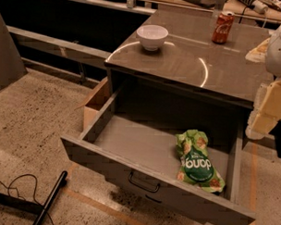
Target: Pick green rice chip bag from top drawer and place on counter
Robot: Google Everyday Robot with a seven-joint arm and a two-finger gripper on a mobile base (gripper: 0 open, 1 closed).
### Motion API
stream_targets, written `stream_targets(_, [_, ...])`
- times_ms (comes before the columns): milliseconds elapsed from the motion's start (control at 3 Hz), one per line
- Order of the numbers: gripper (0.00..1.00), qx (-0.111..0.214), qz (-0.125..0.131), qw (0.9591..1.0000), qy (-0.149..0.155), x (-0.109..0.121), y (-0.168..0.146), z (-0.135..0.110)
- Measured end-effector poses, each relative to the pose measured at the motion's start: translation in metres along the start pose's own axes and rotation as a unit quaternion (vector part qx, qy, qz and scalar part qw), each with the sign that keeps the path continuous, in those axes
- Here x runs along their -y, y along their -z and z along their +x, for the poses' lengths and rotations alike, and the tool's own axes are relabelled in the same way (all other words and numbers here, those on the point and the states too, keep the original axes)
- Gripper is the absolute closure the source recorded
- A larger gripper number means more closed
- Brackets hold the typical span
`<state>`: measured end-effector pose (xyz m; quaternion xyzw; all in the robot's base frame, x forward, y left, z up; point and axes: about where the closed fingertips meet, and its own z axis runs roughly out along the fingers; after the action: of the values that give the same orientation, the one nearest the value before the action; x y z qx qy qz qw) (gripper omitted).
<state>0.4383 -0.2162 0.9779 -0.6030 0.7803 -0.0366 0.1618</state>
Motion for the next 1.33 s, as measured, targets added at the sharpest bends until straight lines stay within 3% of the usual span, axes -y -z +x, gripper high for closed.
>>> stream_targets(333, [0.0,0.0,0.0,1.0,0.0,0.0,0.0,0.0])
stream_targets(667, [0.0,0.011,-0.008,0.9991,-0.041,-0.001,-0.015,0.005])
stream_targets(1000, [0.0,0.03,-0.032,0.9923,-0.116,-0.002,-0.045,0.01])
stream_targets(1333, [0.0,0.04,-0.048,0.979,-0.194,-0.002,-0.077,0.01])
